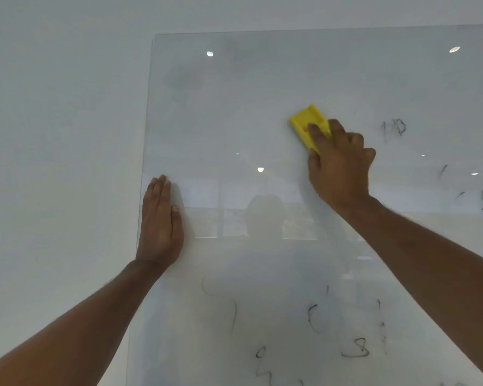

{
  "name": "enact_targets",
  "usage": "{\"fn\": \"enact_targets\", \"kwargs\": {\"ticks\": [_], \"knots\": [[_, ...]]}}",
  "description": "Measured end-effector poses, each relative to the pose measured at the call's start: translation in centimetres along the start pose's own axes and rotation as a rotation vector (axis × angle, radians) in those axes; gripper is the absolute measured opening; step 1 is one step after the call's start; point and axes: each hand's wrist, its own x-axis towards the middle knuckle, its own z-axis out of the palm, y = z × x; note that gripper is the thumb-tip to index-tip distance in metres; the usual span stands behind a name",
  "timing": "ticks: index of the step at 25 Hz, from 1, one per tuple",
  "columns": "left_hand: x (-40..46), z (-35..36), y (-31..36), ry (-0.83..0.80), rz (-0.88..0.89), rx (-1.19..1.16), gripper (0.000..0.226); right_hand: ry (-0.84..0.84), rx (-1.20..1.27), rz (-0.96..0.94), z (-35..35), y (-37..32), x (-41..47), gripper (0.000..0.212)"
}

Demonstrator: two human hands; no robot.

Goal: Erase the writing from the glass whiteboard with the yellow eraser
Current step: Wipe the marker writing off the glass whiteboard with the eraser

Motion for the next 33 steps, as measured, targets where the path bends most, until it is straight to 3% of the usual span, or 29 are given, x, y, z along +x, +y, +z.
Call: {"fn": "enact_targets", "kwargs": {"ticks": [2, 6, 10, 12, 15, 19, 21, 23, 26, 29, 31, 33], "knots": [[0.0, -0.3, -0.1, 0.022, -0.030, -0.060, 0.058, -0.003, 0.025, 0.010, 0.5, -2.9, 0.5, 0.052], [-0.3, -0.7, -0.1, 0.063, -0.135, -0.203, 0.066, -0.132, 0.138, -0.602, 1.7, -10.0, -5.8, 0.052], [-0.1, -1.0, -0.2, 0.095, -0.199, -0.289, 0.071, -0.327, 0.204, -1.162, 2.0, -9.2, -15.9, 0.046], [-0.2, -1.0, -0.2, 0.091, -0.206, -0.299, 0.071, -0.393, 0.221, -1.337, 1.9, -8.2, -18.7, 0.043], [-0.2, -0.7, 0.2, 0.111, -0.243, -0.341, 0.071, -0.295, 0.147, -1.224, 2.4, -9.3, -13.7, 0.045], [0.0, -0.6, 0.3, 0.141, -0.283, -0.376, 0.069, -0.123, 0.075, -0.588, 2.3, -13.4, -2.2, 0.049], [0.1, -0.9, 0.4, 0.132, -0.296, -0.367, 0.067, -0.102, 0.081, -0.436, 2.3, -14.4, -0.9, 0.052], [0.0, -1.0, 0.3, 0.120, -0.306, -0.384, 0.065, -0.116, 0.096, -0.520, 2.4, -14.6, -3.4, 0.054], [-0.1, -1.2, 0.7, 0.084, -0.357, -0.430, 0.060, -0.182, 0.146, -0.851, 2.0, -12.4, -11.1, 0.050], [-0.1, -1.4, 1.4, -0.016, -0.293, -0.264, 0.060, -0.330, 0.195, -1.152, 0.9, -7.6, -18.6, 0.041], [-0.2, -1.1, 1.8, -0.118, -0.181, -0.052, 0.061, -0.365, 0.201, -1.208, 0.5, -4.5, -19.8, 0.041], [-0.4, -0.4, 2.8, -0.183, -0.115, 0.091, 0.064, -0.325, 0.129, -1.099, 0.2, -2.0, -17.0, 0.040]]}}
